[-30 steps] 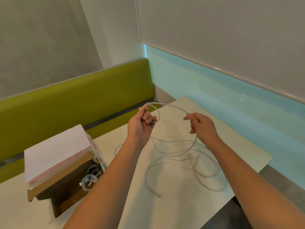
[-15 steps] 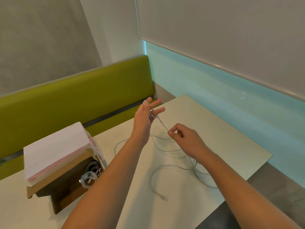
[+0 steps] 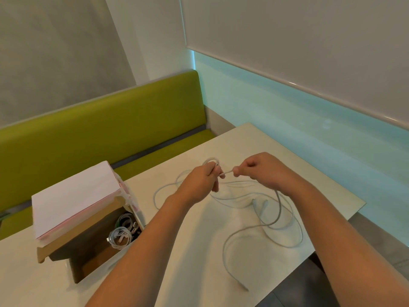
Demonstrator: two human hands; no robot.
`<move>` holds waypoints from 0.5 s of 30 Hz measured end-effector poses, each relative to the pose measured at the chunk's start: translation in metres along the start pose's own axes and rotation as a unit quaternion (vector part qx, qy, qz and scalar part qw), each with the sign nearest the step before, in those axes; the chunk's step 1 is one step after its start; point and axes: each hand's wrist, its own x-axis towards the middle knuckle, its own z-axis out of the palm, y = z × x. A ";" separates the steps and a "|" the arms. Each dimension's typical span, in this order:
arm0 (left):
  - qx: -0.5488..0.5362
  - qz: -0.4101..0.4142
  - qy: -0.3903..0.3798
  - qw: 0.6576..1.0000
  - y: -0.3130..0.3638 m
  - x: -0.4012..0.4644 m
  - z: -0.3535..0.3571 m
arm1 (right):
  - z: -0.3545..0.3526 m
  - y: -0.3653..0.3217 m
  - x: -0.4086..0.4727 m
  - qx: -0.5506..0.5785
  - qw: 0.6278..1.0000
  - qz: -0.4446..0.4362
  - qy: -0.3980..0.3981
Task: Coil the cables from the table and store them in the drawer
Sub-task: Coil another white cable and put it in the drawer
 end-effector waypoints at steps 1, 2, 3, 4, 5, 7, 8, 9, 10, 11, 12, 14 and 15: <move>-0.038 -0.002 -0.009 0.999 -0.001 0.000 -0.001 | -0.001 0.001 0.000 0.000 1.000 -0.003 -0.001; -0.077 -0.006 -0.021 0.997 -0.002 0.000 -0.002 | -0.002 0.002 0.001 0.001 1.000 -0.005 0.002; -0.108 -0.007 -0.035 0.994 -0.001 0.000 -0.003 | -0.002 0.004 0.002 0.007 1.000 -0.006 0.009; -0.132 -0.006 -0.050 0.990 -0.001 0.000 -0.004 | -0.002 0.006 0.003 0.016 1.000 -0.005 0.018; -0.156 -0.002 -0.068 0.985 0.001 0.000 -0.006 | -0.003 0.008 0.003 0.026 0.999 -0.006 0.025; -0.219 0.008 -0.106 0.970 0.005 -0.002 -0.008 | -0.004 0.011 0.004 0.037 0.999 -0.011 0.031; -0.254 0.005 -0.118 0.960 0.007 -0.003 -0.009 | -0.004 0.012 0.004 0.038 0.999 -0.016 0.031; -0.290 -0.003 -0.123 0.949 0.010 -0.004 -0.010 | -0.004 0.014 0.003 0.043 0.998 -0.022 0.031; -0.331 -0.014 -0.125 0.935 0.012 -0.005 -0.010 | -0.002 0.016 0.003 0.052 0.998 -0.028 0.033; -0.377 -0.032 -0.125 0.917 0.015 -0.006 -0.009 | 0.001 0.017 0.004 0.065 0.997 -0.032 0.037; -0.426 -0.054 -0.122 0.895 0.017 -0.005 -0.007 | 0.004 0.019 0.004 0.079 0.995 -0.034 0.041; -0.514 -0.092 -0.109 0.846 0.020 -0.003 -0.003 | 0.013 0.022 0.005 0.111 0.992 -0.037 0.044; -0.551 -0.101 -0.099 0.822 0.021 -0.002 -0.001 | 0.019 0.024 0.005 0.130 0.990 -0.039 0.045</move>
